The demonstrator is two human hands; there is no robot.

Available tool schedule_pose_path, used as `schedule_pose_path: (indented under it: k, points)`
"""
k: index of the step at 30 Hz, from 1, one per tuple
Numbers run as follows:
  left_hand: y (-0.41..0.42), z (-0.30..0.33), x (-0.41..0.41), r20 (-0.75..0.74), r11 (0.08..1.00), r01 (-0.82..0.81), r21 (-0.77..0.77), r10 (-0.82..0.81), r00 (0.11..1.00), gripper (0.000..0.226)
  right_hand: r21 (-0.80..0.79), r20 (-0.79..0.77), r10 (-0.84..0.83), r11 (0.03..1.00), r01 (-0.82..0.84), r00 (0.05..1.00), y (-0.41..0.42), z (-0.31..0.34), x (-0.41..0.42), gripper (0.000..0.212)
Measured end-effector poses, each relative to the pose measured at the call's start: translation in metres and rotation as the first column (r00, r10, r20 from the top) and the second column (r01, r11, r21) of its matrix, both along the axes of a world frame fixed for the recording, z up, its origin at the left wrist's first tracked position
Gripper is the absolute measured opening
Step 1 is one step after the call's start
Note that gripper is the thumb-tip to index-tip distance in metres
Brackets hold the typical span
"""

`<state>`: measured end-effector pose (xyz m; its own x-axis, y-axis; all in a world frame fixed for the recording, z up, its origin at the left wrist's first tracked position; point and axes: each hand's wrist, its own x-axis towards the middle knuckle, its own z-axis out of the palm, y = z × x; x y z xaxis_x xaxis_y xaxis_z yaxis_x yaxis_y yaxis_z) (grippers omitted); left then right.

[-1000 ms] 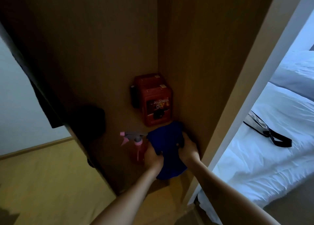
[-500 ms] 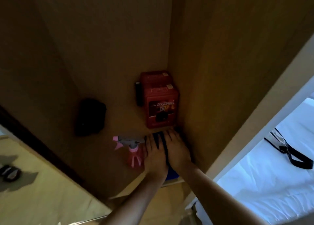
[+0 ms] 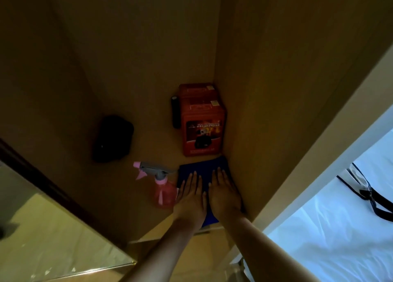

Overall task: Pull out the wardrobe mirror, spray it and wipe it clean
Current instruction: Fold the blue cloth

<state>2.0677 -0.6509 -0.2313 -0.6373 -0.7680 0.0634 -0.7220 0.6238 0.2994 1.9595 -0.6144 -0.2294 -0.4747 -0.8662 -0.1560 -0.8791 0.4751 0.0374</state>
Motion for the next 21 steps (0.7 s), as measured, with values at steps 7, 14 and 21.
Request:
schedule_pose_path:
  k: [7, 14, 21]
  points:
    - [0.002, -0.006, 0.002, -0.009, 0.999, -0.012, 0.048, 0.012, 1.0, 0.083, -0.145, 0.092, 0.034, 0.989, -0.02, 0.995, 0.004, 0.002, 0.006, 0.084]
    - [0.001, -0.004, 0.002, 0.003, 0.996, -0.012, 0.092, 0.012, 1.0, 0.089, -0.179, 0.147, 0.013, 0.984, 0.014, 0.989, 0.007, -0.001, 0.004, 0.096]
    - [0.004, 0.027, 0.002, 0.027, 0.979, 0.053, 0.197, -0.06, 0.998, 0.06, -0.087, 0.221, -0.008, 0.996, 0.028, 0.975, 0.004, 0.023, 0.007, 0.058]
